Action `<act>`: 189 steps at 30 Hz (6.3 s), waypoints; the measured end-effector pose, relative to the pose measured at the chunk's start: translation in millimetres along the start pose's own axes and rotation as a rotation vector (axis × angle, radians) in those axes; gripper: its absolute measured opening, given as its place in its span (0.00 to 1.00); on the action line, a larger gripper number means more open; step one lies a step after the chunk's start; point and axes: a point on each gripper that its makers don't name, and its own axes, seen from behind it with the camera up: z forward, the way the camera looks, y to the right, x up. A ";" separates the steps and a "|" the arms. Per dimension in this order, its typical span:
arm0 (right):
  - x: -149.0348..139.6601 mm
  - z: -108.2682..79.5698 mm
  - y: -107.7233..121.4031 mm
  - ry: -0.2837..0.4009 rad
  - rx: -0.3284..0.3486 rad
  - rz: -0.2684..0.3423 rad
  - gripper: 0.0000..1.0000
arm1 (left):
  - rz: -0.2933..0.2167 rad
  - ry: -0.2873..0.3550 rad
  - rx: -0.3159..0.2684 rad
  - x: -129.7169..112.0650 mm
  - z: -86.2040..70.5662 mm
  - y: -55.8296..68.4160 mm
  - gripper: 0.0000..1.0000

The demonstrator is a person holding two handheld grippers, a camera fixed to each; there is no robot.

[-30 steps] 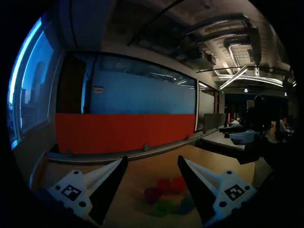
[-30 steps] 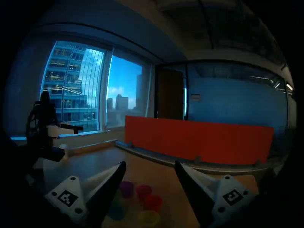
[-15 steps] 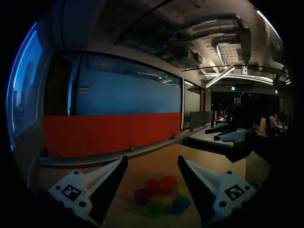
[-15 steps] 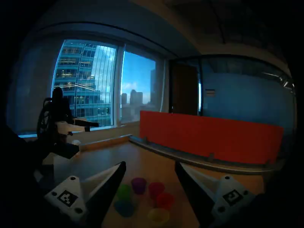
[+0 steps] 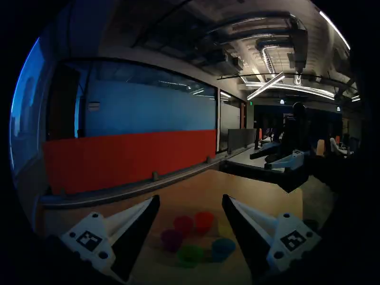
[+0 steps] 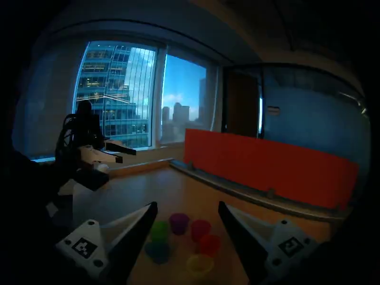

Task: Pour water

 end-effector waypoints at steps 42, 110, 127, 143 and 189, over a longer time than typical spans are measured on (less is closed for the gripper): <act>-110.0 38.8 -19.9 -0.234 0.151 -0.109 0.99 | 0.072 -0.271 -0.117 -140.8 44.6 2.9 0.98; -222.2 94.9 -65.9 -0.372 0.281 -0.132 0.99 | 0.093 -0.481 -0.195 -276.0 96.0 10.4 0.98; -224.4 104.2 -69.7 -0.368 0.291 -0.135 0.99 | 0.089 -0.479 -0.205 -275.9 101.1 12.0 0.90; -236.5 120.3 -79.1 -0.376 0.308 -0.142 0.99 | 0.094 -0.475 -0.209 -276.9 99.5 12.6 0.90; -243.8 128.5 -86.5 -0.358 0.291 -0.148 0.93 | 0.082 -0.436 -0.185 -258.8 92.1 13.0 0.86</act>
